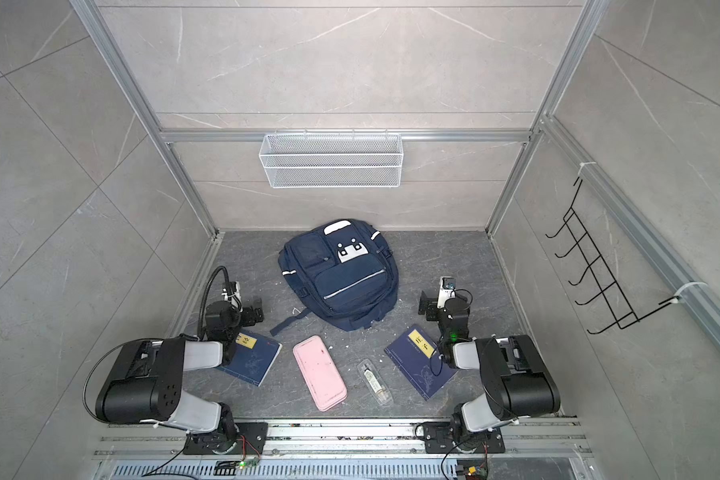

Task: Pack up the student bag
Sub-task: 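Move both grippers forward toward the sides of the navy backpack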

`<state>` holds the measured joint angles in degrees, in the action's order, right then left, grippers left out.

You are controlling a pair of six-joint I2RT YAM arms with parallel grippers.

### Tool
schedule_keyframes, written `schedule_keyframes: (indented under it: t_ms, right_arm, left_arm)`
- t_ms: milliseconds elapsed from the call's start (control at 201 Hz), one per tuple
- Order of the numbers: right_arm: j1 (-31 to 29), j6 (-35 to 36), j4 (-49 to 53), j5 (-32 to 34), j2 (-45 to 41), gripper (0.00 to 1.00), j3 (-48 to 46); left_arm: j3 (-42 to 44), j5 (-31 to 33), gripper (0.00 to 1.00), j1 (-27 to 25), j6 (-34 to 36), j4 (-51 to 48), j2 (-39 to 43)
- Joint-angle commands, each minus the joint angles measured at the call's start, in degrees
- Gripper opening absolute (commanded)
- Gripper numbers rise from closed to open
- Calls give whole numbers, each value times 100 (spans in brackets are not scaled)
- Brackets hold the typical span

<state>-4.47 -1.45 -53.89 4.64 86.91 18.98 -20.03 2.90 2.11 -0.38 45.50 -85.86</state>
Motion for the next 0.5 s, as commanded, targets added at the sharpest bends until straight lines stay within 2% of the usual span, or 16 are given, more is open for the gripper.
schedule_keyframes:
  t_ms: [0, 498]
  right_arm:
    - [21, 75, -74, -56, 45, 100, 19]
    - [157, -4, 89, -195, 54, 99, 111]
  left_arm:
    - [-23, 17, 100, -35, 128, 277, 44]
    - [-106, -114, 100, 44, 82, 158, 17]
